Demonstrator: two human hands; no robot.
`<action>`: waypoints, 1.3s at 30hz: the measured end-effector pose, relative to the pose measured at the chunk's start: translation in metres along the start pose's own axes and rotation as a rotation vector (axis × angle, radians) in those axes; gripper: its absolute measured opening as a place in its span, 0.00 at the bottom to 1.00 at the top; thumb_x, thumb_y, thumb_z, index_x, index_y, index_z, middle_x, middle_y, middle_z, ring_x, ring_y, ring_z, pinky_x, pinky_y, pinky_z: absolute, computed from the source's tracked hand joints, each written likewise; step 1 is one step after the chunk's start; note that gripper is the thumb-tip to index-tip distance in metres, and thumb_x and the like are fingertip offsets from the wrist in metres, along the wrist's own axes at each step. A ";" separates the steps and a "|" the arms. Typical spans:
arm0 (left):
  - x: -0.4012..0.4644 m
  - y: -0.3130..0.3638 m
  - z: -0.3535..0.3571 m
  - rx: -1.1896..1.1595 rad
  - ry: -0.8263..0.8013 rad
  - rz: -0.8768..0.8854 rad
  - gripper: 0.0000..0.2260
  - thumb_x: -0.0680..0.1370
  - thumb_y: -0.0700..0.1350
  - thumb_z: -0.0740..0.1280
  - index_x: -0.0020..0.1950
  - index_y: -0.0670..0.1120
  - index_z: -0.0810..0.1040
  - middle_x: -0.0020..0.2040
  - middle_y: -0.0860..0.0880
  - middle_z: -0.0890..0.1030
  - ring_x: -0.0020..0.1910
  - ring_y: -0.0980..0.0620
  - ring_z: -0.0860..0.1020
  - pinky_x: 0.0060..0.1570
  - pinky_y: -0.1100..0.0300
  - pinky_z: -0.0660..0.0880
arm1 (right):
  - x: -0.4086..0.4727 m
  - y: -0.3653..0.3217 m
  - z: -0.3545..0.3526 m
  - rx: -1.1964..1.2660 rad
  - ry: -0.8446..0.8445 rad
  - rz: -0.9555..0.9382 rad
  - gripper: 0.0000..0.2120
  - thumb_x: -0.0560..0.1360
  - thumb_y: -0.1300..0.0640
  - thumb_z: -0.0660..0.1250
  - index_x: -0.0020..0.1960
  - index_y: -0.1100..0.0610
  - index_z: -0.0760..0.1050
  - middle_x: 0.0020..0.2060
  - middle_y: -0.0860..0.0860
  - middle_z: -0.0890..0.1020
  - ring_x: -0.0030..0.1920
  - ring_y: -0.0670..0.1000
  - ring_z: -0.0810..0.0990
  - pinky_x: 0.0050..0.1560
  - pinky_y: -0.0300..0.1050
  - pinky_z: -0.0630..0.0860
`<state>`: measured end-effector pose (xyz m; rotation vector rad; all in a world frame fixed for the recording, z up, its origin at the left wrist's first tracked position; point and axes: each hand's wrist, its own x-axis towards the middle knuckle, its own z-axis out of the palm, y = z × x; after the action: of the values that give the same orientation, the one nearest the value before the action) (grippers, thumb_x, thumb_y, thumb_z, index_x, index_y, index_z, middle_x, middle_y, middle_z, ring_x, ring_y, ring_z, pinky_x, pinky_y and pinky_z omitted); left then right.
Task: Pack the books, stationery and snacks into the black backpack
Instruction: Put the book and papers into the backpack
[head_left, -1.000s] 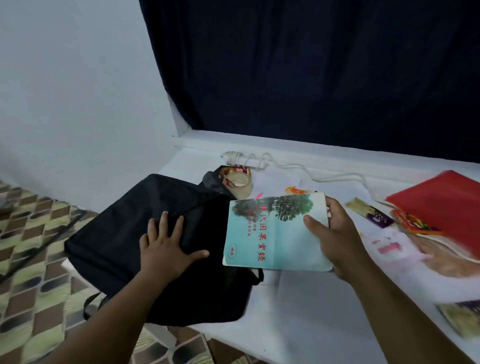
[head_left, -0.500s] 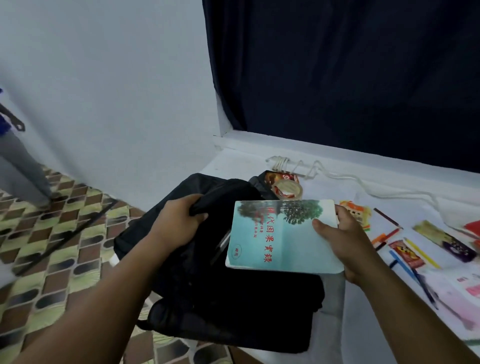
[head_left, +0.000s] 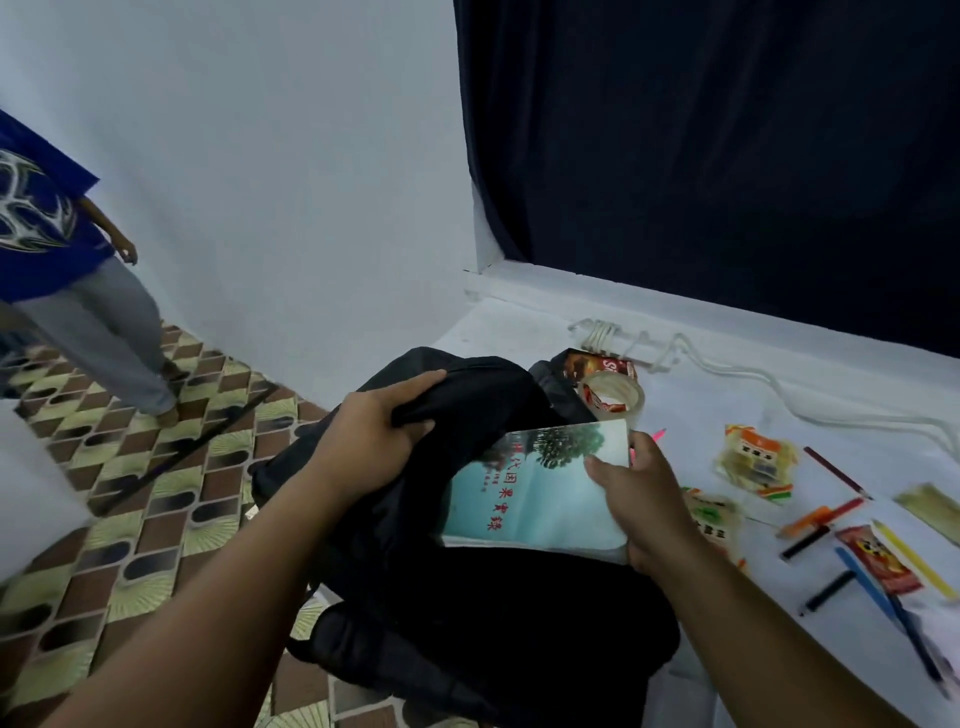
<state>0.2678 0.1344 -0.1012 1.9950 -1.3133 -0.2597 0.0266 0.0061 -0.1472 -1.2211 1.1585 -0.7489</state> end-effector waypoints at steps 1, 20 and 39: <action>-0.001 0.001 0.000 0.007 0.003 0.009 0.25 0.77 0.41 0.73 0.71 0.59 0.75 0.61 0.56 0.82 0.61 0.60 0.78 0.65 0.68 0.70 | 0.000 0.001 0.005 0.009 0.021 0.010 0.12 0.78 0.62 0.69 0.58 0.53 0.73 0.49 0.51 0.83 0.46 0.54 0.83 0.42 0.47 0.80; -0.014 0.022 -0.006 -0.065 0.046 -0.011 0.22 0.77 0.41 0.73 0.69 0.54 0.78 0.59 0.59 0.82 0.58 0.68 0.77 0.57 0.79 0.67 | -0.022 0.066 0.083 -0.629 -0.234 -0.617 0.28 0.74 0.61 0.66 0.74 0.56 0.67 0.69 0.53 0.68 0.69 0.54 0.69 0.69 0.49 0.70; -0.011 0.019 -0.004 -0.116 0.010 -0.005 0.21 0.77 0.42 0.73 0.69 0.55 0.78 0.58 0.62 0.81 0.55 0.76 0.75 0.57 0.80 0.67 | -0.010 0.080 0.080 -1.150 -0.526 -0.613 0.35 0.81 0.56 0.56 0.81 0.49 0.40 0.80 0.43 0.42 0.78 0.53 0.32 0.77 0.59 0.36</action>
<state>0.2519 0.1416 -0.0880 1.9002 -1.2586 -0.3203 0.0882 0.0588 -0.2266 -2.6162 0.7163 -0.0699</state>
